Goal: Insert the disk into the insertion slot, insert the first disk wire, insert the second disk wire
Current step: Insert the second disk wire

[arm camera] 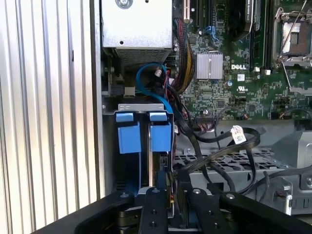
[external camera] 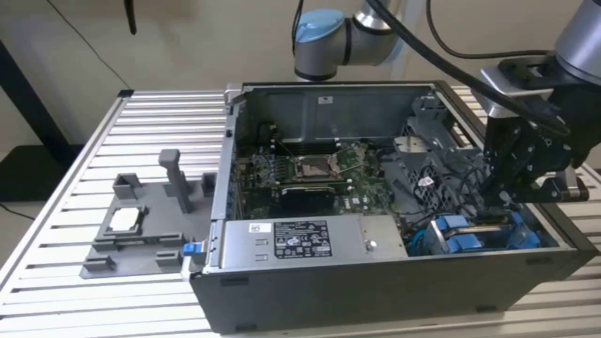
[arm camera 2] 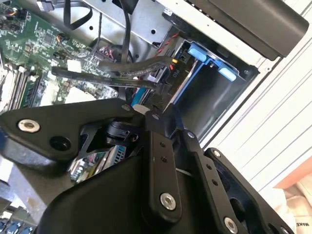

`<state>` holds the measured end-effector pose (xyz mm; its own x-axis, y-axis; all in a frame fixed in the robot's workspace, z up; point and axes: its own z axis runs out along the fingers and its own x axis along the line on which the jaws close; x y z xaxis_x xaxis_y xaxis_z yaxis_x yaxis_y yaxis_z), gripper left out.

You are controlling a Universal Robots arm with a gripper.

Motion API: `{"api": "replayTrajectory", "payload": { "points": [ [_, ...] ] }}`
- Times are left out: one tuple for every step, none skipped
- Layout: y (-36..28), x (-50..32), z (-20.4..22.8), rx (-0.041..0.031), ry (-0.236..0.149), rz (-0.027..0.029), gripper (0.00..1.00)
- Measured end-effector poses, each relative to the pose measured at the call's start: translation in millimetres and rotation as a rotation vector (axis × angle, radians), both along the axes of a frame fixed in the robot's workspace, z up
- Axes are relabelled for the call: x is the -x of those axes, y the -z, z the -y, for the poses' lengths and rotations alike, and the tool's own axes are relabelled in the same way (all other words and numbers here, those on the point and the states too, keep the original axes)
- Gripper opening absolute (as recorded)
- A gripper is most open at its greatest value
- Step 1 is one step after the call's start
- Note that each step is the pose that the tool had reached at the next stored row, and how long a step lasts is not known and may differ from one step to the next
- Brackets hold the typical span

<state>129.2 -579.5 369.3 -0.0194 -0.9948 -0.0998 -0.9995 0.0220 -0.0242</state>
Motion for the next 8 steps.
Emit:
{"api": "replayTrajectory", "payload": {
  "points": [
    [-0.8, 0.0, 0.0, 0.0, 0.0, 0.0, 0.24],
    [-0.7, 0.0, 0.0, -0.0002, 0.0, 0.0, 0.24],
    [-0.7, 0.0, 0.0, -0.0003, 0.0, 0.0, 0.24],
    [-0.7, 0.0, 0.0, -0.0004, 0.0, 0.0, 0.24],
    [-1.1, 0.0, 0.0, -0.0001, 0.0, 0.0, 0.24],
    [-1.3, 0.0, 0.0, -0.0001, 0.0, 0.0, 0.24],
    [-1.4, 0.0, 0.0, -0.0001, 0.0, 0.0, 0.24],
    [-1.4, 0.0, 0.0, -0.0001, 0.0, 0.0, 0.24]
  ]
}}
